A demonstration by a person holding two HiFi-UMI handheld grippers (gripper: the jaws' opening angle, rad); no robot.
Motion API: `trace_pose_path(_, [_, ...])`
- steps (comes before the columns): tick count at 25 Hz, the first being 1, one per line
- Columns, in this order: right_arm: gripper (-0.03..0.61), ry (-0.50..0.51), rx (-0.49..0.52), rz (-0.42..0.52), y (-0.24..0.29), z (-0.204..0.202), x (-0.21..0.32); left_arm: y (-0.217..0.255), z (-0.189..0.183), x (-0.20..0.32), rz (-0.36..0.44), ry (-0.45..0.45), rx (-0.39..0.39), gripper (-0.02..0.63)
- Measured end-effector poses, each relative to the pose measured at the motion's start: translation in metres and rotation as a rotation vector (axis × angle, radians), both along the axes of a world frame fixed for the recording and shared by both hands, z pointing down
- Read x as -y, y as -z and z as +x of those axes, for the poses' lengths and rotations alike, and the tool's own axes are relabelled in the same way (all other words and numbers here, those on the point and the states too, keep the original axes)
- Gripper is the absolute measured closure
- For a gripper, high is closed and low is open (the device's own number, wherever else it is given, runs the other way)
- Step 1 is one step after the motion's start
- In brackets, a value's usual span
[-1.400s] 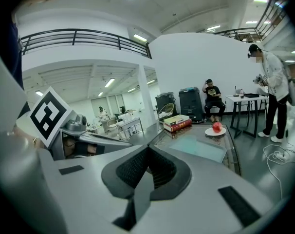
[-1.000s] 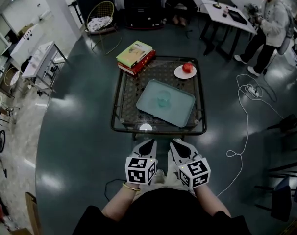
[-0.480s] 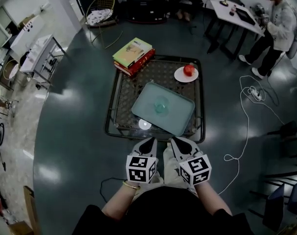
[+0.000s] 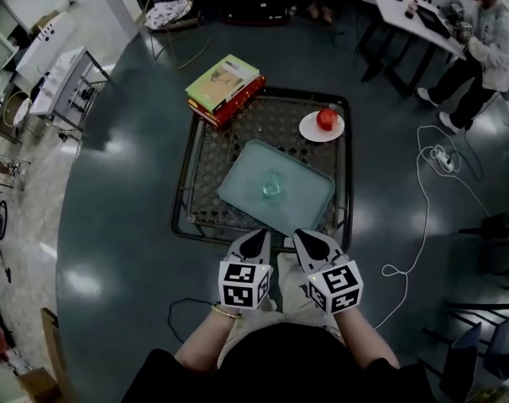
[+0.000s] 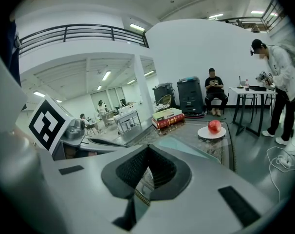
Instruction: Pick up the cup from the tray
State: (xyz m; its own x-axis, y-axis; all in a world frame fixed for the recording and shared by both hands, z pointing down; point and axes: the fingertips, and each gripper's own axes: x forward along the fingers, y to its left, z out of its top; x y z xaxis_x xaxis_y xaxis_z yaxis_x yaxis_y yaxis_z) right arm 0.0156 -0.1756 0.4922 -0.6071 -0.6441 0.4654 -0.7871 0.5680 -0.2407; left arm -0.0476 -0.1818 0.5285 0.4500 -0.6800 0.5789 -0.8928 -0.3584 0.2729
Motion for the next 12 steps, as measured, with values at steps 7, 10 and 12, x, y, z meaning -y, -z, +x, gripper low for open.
trace_pose_path(7, [0.574,0.004,0.016,-0.029,-0.014,0.004,0.022,-0.022,0.002,0.028,-0.013,0.016,0.002,0.601])
trace_pose_path(10, [0.574,-0.001,0.027,-0.041,-0.020,0.006,0.028,-0.033,0.002,0.038,-0.024,0.021,-0.014,0.580])
trace_pose_path(12, [0.574,-0.003,0.032,-0.050,-0.024,0.007,0.032,-0.041,0.005,0.044,-0.028,0.013,-0.013,0.516])
